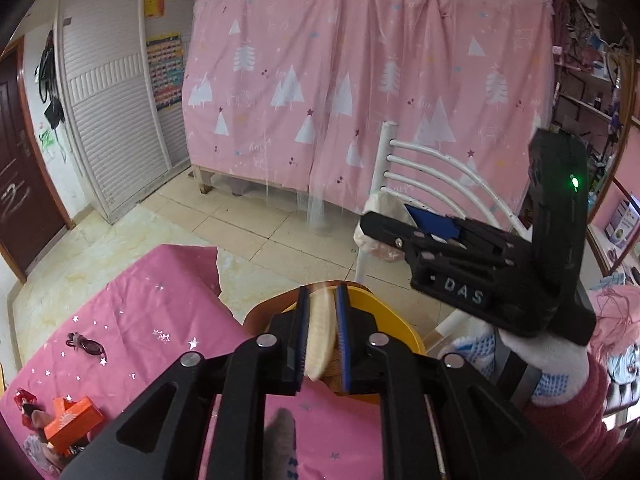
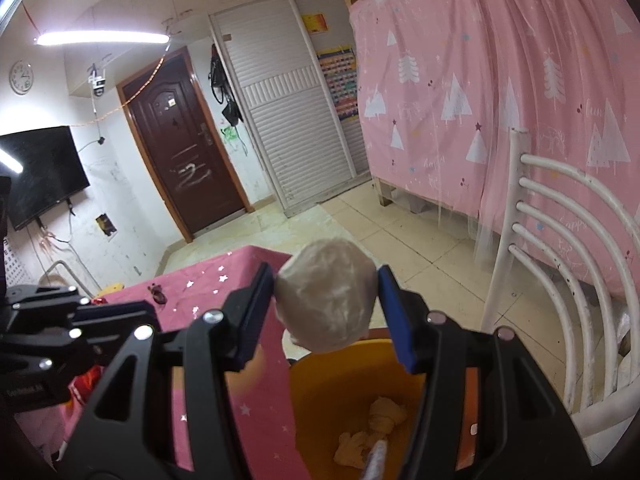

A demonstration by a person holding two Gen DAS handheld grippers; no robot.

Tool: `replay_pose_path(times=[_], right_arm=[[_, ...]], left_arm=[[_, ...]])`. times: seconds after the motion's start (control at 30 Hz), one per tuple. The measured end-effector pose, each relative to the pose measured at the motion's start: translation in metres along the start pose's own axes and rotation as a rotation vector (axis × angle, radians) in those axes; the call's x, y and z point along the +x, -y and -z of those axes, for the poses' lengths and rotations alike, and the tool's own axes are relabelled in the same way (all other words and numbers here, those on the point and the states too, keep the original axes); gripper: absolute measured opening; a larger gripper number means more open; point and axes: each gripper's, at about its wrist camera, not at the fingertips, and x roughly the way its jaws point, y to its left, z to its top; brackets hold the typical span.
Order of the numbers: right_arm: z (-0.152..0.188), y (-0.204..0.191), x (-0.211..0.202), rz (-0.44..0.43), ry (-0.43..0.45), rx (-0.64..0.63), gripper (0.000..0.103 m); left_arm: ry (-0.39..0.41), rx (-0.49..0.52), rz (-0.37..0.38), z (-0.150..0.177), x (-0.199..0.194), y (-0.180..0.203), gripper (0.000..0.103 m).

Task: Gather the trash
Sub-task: 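Drop the hairbrush and paper ball into the yellow bucket, opening both grippers, then move both tools back over the table toward the wrappers and black bag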

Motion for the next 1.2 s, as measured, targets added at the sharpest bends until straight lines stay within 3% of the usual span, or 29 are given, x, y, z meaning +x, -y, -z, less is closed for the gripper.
replay_pose_path(times=[0.2,0.33,0.53,0.83,1.2], right_arm=[[0.011,0.002,0.023,-0.013,-0.075,0.004,0.052],[0.016,0.000,0.030,-0.018,-0.100,0.006,0.066],[0.016,-0.010,0.032,-0.024,-0.101,-0.011,0.066],[0.017,-0.053,0.037,-0.060,-0.112,-0.070,0.066],[0.019,-0.122,0.054,-0.133,-0.143,-0.162,0.066]], left_arm=[[-0.014,-0.075,-0.016,0.004,-0.004,-0.020,0.022],[0.005,-0.127,-0.022,0.010,-0.022,-0.033,0.027],[0.048,-0.162,-0.037,0.019,-0.051,-0.044,0.035],[0.089,-0.204,-0.077,0.036,-0.084,-0.067,0.037],[0.133,-0.295,-0.145,0.064,-0.122,-0.118,0.046]])
